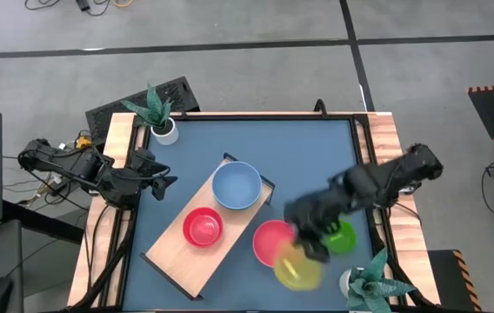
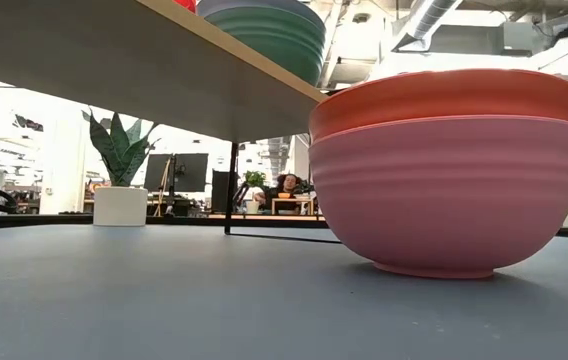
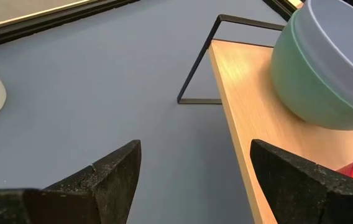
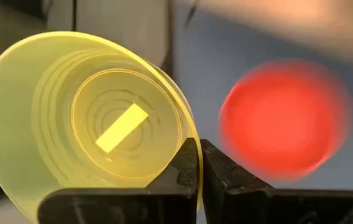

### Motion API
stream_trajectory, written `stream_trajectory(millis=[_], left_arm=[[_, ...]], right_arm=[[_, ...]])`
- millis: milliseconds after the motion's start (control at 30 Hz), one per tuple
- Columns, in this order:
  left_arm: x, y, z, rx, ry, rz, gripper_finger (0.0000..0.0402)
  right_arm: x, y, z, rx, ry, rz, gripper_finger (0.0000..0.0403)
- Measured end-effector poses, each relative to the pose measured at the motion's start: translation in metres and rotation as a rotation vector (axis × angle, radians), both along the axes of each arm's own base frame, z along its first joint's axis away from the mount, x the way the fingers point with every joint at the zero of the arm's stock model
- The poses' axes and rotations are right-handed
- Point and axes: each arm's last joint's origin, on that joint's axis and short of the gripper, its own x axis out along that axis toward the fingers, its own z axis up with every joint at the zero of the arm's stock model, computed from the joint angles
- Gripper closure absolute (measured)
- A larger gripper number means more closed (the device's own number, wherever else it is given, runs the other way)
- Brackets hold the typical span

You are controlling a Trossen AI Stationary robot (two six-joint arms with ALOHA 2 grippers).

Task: Place and stack bowls onto a shelf
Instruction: Stack the light yellow bowl on top of the light orange bowl on the shelf

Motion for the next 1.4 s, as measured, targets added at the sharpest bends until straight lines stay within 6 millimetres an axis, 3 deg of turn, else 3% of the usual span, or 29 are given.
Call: stream_trajectory(millis=[167,333,467,633,833,1400], left_arm=[[0.000,0.000,0.000,0.000,0.001,0.000,0.0115],[0.000,0.000,0.000,-0.001,0.001,-0.002,0.0115],[0.000,0.000,0.000,-0.001,0.001,-0.001,0.0115],[0.000,0.000,0.000,-0.002,-0.001,0.000,0.0115],[0.000,0.000,0.000,-0.008,-0.005,0.004,0.0115],[0.000,0.000,0.000,-0.020,-0.011,0.014,0.0115]], right_arm=[[0.021,-0.041,0.042,-0.014,-0.322,-0.173,0.0381],[0.050,-0.062,0.049,0.001,-0.500,-0.244,0.0381],[0.078,-0.069,0.034,-0.006,-0.525,-0.258,0.0381],[0.118,-0.071,0.000,-0.045,-0.508,-0.241,0.0379],[0.154,-0.069,-0.025,0.039,-0.573,-0.166,0.0379],[0.174,-0.069,-0.075,0.015,-0.373,-0.166,0.0377]])
